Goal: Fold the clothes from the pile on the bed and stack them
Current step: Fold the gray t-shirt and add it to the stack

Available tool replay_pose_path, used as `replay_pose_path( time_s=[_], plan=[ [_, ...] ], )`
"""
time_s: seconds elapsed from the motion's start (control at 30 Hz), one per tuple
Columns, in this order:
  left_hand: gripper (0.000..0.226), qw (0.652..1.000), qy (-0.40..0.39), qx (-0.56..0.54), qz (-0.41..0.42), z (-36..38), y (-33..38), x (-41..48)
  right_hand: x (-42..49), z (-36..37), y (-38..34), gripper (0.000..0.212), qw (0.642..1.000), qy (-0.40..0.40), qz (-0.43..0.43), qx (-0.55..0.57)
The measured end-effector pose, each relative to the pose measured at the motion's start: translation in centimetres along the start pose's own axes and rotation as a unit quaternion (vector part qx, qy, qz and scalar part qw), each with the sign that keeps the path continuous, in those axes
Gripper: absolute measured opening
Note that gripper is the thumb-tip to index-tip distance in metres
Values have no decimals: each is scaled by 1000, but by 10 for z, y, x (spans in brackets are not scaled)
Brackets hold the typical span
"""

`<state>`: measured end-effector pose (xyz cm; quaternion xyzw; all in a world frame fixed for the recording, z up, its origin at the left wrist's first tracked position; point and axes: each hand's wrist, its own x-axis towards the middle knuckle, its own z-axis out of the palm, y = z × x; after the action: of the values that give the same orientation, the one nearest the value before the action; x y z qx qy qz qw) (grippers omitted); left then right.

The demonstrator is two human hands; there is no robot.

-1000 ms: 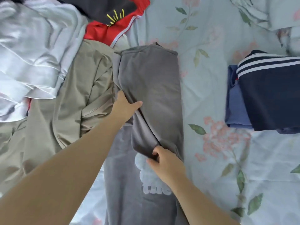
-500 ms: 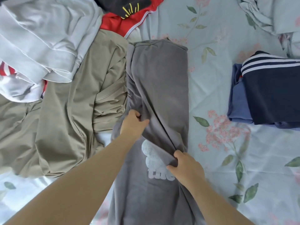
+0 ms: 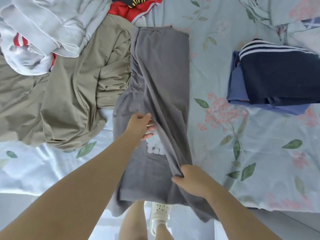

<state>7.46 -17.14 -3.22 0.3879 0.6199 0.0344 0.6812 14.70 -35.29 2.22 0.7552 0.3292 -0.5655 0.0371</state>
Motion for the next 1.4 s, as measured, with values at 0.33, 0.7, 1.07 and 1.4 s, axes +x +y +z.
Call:
replay_pose_path(
  time_s=[0.33,0.7,1.07,1.4],
  plan=[
    [17,989,113,81,43,-78,-40,-23,-4,90,-92,28,968,-114,-121,188],
    [34,942,97,316,58,-95,-94,-30,34,110,8,34,874,333,138,325],
    [30,965,42,245,90,-119,-130,-60,21,120,26,20,881,194,79,424],
    [11,960,-74,270,14,-120,-147,-68,11,122,61,12,847,238,110,463]
  ],
)
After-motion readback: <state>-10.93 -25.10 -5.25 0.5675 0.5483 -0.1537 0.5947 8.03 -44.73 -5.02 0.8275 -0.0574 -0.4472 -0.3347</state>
